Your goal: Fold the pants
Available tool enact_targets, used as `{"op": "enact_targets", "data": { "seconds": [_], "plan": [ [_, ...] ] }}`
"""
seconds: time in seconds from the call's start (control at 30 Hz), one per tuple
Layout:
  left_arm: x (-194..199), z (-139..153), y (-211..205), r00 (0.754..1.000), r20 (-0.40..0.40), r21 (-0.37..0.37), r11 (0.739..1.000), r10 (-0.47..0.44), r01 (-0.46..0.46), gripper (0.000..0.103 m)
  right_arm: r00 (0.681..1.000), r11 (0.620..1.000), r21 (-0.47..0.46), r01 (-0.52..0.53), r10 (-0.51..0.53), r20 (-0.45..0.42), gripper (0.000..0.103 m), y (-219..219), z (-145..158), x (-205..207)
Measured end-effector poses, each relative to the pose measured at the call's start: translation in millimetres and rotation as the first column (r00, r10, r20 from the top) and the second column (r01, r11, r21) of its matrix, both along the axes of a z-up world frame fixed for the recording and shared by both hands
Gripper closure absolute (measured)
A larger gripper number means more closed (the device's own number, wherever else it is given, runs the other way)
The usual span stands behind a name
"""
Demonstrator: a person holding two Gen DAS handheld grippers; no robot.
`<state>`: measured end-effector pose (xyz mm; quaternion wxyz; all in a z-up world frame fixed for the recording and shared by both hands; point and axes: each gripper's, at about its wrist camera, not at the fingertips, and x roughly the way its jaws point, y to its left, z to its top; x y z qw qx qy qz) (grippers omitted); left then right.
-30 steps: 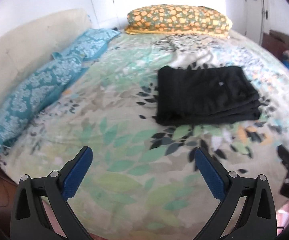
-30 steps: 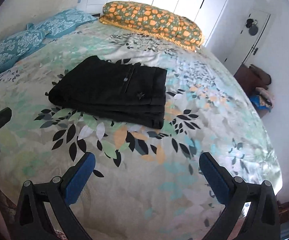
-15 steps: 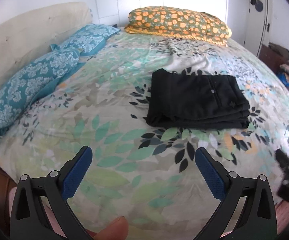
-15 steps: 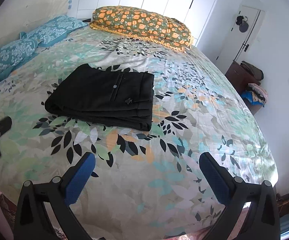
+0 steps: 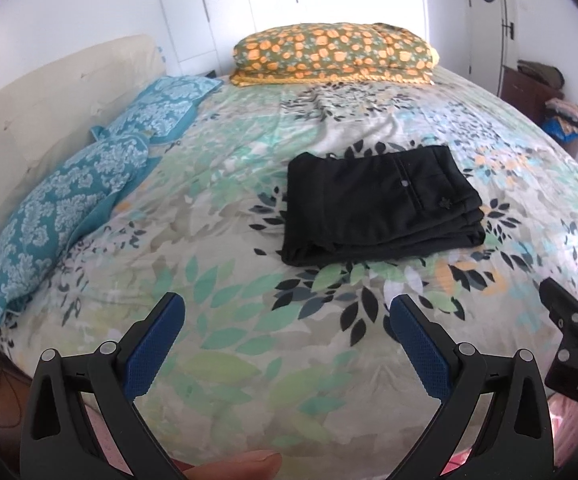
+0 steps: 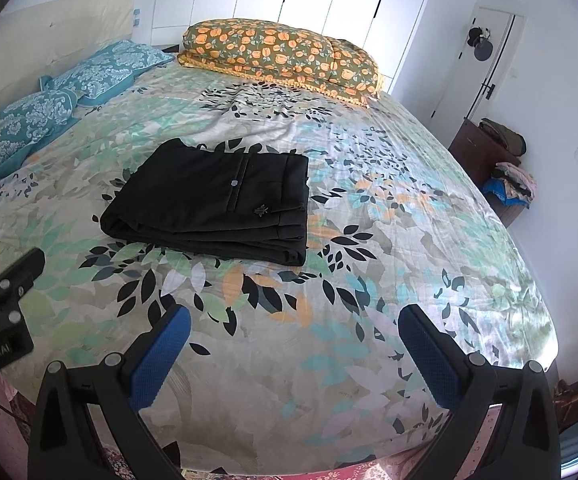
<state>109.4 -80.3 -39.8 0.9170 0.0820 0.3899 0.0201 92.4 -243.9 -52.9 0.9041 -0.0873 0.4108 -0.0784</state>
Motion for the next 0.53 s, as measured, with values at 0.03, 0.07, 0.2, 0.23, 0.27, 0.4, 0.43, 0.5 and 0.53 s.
{"op": "enact_targets", "data": {
  "seconds": [0.03, 0.07, 0.2, 0.23, 0.27, 0.4, 0.43, 0.5, 0.53],
  "plan": [
    [0.0, -0.3, -0.5, 1.0, -0.003, -0.001, 1.0, -0.002, 0.002, 0.001, 1.0, 1.0, 0.003, -0.001, 0.001, 0.0, 0.0, -0.2, 0.3, 0.0],
    [0.1, -0.9, -0.7, 1.0, -0.008, -0.005, 1.0, -0.004, 0.004, 0.001, 1.0, 1.0, 0.004, -0.001, 0.001, 0.0, 0.0, -0.4, 0.4, 0.1],
    [-0.7, -2.2, 0.6, 1.0, -0.012, -0.031, 0.999, -0.009, 0.009, 0.001, 1.0, 1.0, 0.003, -0.006, 0.006, -0.006, 0.0, -0.2, -0.6, 0.6],
    [-0.8, -2.5, 0.7, 1.0, -0.012, -0.03, 1.0, -0.009, 0.008, 0.001, 1.0, 1.0, 0.005, -0.006, 0.006, -0.008, 0.0, -0.4, -1.0, 0.7],
    [-0.6, -2.9, 1.2, 1.0, -0.013, -0.033, 0.999, -0.008, 0.008, 0.001, 1.0, 1.0, 0.007, -0.006, 0.007, -0.009, 0.0, -0.7, -1.7, 0.9],
    [0.4, -5.4, 3.8, 0.999, -0.035, -0.067, 0.998, -0.002, -0.001, 0.001, 1.0, 1.0, 0.008, -0.006, 0.006, -0.009, 0.0, -1.3, -2.6, 0.8],
    [0.9, -6.6, 4.2, 0.999, -0.041, -0.071, 0.997, 0.002, -0.005, 0.001, 1.0, 1.0, 0.008, -0.007, 0.007, -0.01, 0.0, -1.3, -2.7, 0.8],
    [1.1, -8.8, 5.1, 0.999, -0.048, -0.068, 0.998, 0.014, -0.017, 0.001, 1.0, 1.0, 0.009, -0.007, 0.007, -0.011, 0.0, -1.2, -2.9, 0.8],
    [1.2, -9.7, 5.2, 0.999, -0.05, -0.066, 0.998, 0.015, -0.018, 0.001, 1.0, 1.0, 0.011, -0.008, 0.009, -0.012, 0.0, -1.3, -3.4, 0.9]
  ]
}}
